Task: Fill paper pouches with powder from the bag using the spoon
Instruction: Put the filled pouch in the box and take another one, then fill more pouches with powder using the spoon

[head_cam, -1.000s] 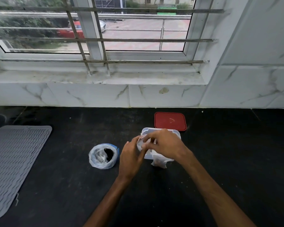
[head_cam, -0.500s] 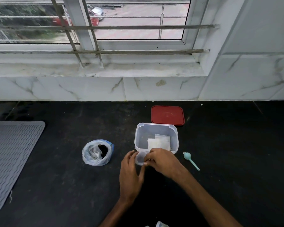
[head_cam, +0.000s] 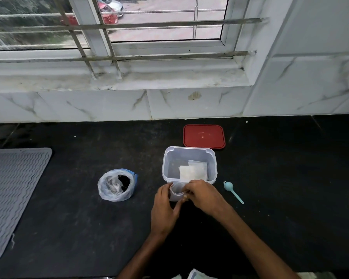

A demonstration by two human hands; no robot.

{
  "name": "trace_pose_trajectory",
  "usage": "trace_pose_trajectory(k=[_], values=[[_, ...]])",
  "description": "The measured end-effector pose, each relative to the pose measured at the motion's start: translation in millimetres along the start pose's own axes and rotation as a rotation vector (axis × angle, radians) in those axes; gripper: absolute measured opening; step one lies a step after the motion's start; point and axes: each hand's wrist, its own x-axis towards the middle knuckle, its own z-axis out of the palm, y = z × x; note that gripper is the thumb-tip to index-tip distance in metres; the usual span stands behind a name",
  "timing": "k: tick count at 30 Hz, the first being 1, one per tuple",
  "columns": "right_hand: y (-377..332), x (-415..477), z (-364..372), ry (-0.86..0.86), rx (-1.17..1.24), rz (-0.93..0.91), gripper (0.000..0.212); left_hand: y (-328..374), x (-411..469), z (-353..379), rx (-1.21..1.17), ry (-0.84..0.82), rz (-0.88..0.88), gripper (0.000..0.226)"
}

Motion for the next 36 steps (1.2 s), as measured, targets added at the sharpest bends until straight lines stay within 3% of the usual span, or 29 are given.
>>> trace_pose_trajectory(k=[6, 14, 21, 27, 32, 36], values=[[1, 6, 0, 0.041, 0.024, -0.003, 0.027, 3, 8, 5, -0.145, -0.041, 0.009, 0.049], [3, 1, 8, 0.120, -0.008, -0.018, 0.027, -9, 17, 10, -0.093, -0.100, 0.047, 0.049], [7, -4, 6, 0.186, 0.062, -0.004, 0.035, -19, 15, 2, 0.020, -0.120, 0.050, 0.073], [38, -18, -11, 0.364, 0.198, 0.077, 0.024, -17, 8, -30, 0.049, -0.083, 0.136, 0.082], [83, -23, -18, 0.524, 0.215, 0.318, 0.018, -1, 21, -48, 0.183, 0.017, 0.367, 0.067], [111, -18, 1, 0.311, 0.071, 0.605, 0.041, 31, 36, -35, 0.211, 0.016, 0.448, 0.055]])
